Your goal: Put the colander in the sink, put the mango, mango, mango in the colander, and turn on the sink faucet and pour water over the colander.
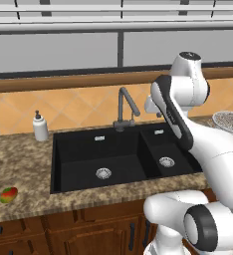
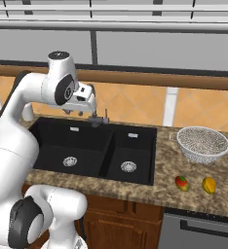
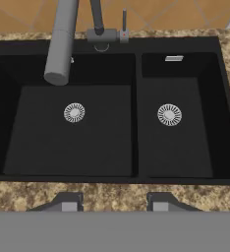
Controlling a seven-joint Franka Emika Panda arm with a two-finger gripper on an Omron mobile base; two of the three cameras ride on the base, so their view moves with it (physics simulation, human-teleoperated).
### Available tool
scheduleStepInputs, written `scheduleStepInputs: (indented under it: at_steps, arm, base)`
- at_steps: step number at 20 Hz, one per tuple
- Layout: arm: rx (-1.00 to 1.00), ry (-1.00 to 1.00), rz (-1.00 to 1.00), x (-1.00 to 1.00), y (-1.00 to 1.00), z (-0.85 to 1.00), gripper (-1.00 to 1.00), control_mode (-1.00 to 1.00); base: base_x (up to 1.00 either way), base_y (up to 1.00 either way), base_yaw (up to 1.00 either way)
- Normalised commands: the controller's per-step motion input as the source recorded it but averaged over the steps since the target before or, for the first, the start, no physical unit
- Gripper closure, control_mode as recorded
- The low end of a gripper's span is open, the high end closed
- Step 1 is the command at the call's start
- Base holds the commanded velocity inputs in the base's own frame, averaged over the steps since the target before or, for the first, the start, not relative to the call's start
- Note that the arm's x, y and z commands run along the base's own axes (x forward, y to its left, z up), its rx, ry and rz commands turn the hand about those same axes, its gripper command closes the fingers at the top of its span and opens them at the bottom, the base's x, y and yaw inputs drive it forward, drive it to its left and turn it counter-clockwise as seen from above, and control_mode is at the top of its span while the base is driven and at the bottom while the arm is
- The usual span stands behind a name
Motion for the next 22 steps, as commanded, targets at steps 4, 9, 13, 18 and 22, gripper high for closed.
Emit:
scheduleStepInputs:
  at_steps: [4,9,13,18,22]
  arm:
    - [-0.01,0.00,0.00,-0.16,-0.05,-0.08,-1.00,-1.00]
    - [0.00,-0.10,0.03,-0.42,-0.55,-0.28,-1.00,-1.00]
    - [0.00,-0.16,0.06,-0.42,-0.83,-0.22,-1.00,-1.00]
    - [-0.07,-0.02,0.02,-0.14,-0.72,-0.14,-1.00,-1.00]
    - [-0.01,0.11,0.00,0.00,-0.74,-0.09,-1.00,-1.00]
  base:
    - [0.00,0.00,0.00]
    - [0.00,0.00,0.00]
    - [0.00,0.00,0.00]
    - [0.00,0.00,0.00]
    - [0.00,0.00,0.00]
